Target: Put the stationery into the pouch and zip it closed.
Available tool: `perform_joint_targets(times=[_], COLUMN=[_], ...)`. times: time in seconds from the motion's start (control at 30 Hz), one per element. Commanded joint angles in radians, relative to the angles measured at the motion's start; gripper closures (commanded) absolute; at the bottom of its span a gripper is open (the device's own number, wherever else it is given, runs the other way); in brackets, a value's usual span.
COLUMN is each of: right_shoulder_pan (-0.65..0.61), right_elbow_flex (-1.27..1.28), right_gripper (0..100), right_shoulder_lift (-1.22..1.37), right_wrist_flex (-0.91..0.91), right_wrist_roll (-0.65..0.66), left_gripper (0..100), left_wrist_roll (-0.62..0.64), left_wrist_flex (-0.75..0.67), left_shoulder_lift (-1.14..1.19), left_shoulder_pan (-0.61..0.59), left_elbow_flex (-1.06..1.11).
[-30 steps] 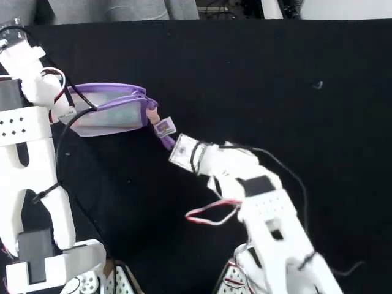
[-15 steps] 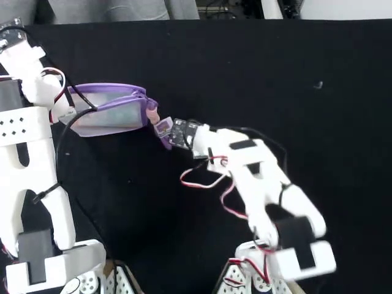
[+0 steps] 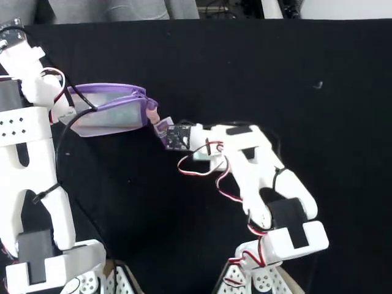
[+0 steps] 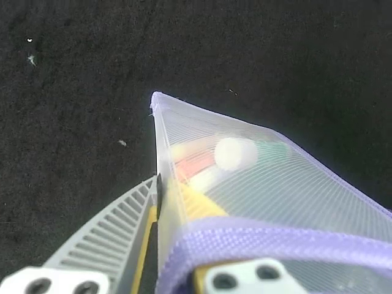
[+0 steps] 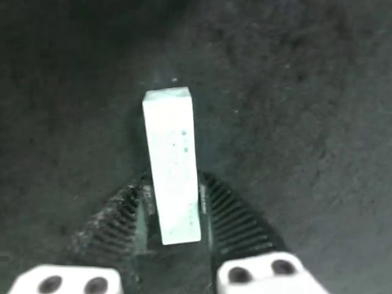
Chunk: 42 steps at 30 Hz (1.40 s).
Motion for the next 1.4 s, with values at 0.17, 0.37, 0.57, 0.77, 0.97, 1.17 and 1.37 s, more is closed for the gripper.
perform_joint_targets(times=[0.17,0.37,0.57,0.77,0.97,1.17,1.37], right_shoulder_pan=[0.063,0.129,0.051,-0.160,-0.339,-0.463,-0.534], right_elbow_flex=[-0.018,-0.010,-0.010,0.035,0.199,0.343,0.363], right_gripper=[98.8,98.8,98.8,98.8,98.8,98.8,98.8], right_shoulder_lift=[-0.220,-0.519,-0.750,-0.897,-0.984,-0.990,-0.903], right_wrist_flex=[0.034,0.032,0.003,-0.203,-0.580,-0.922,-1.117], right_wrist_roll=[-0.048,-0.155,-0.446,-0.729,-0.841,-0.838,-0.845], left_gripper=[97,97,97,97,97,97,97], left_wrist_roll=[0.009,0.011,0.011,0.011,0.011,0.011,0.011], left_wrist_flex=[-0.026,-0.028,-0.023,-0.023,-0.021,-0.023,-0.025], left_shoulder_lift=[0.006,0.002,0.002,0.002,0.003,0.008,0.008], left_shoulder_pan=[-0.005,-0.005,0.033,0.085,0.085,0.085,0.085], left_elbow_flex=[-0.002,-0.004,-0.004,0.002,0.005,0.005,0.005])
